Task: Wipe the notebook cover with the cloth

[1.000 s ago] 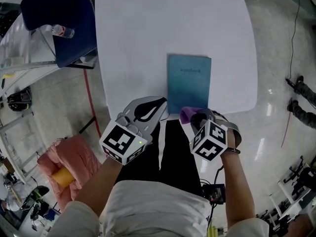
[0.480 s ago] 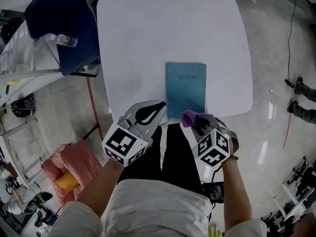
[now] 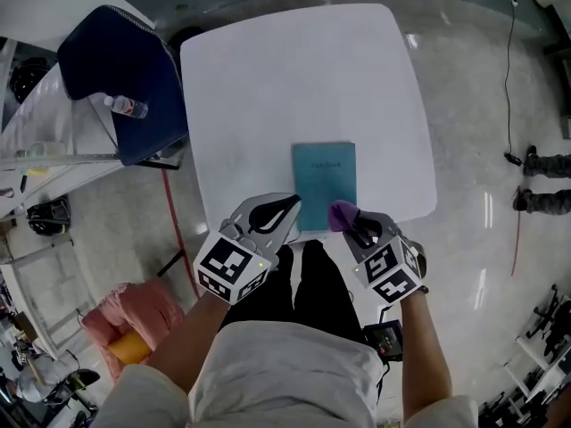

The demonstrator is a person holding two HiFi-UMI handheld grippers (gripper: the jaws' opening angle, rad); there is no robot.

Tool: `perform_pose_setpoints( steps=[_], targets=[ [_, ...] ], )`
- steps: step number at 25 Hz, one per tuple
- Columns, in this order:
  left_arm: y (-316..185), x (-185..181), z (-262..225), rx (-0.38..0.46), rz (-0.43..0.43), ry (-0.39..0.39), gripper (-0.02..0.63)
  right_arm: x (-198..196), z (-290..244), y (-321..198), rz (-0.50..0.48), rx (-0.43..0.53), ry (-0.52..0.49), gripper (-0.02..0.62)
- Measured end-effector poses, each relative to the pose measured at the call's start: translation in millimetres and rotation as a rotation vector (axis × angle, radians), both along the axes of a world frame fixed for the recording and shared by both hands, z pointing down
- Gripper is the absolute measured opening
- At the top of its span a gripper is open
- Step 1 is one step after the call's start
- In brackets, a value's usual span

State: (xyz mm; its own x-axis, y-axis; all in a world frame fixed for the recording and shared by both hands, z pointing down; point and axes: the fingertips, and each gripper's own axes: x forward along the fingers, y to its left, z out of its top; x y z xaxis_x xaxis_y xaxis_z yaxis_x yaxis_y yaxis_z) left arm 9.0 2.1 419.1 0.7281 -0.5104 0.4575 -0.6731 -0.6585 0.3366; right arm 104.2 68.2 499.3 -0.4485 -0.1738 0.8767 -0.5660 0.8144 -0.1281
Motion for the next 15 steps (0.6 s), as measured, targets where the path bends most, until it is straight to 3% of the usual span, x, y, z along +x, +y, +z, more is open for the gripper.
perform_pose_setpoints(
  steps=[9, 15],
  targets=[
    [-12, 3, -35, 0.059, 0.024, -0.039, -0.002, -6, -63, -34, 0.104, 0.103, -0.103, 0.107],
    [-17, -7, -54, 0.066, -0.008, -0.041, -0.002, -11, -94, -44, 0.132, 0.155, -0.13, 0.107]
  ],
)
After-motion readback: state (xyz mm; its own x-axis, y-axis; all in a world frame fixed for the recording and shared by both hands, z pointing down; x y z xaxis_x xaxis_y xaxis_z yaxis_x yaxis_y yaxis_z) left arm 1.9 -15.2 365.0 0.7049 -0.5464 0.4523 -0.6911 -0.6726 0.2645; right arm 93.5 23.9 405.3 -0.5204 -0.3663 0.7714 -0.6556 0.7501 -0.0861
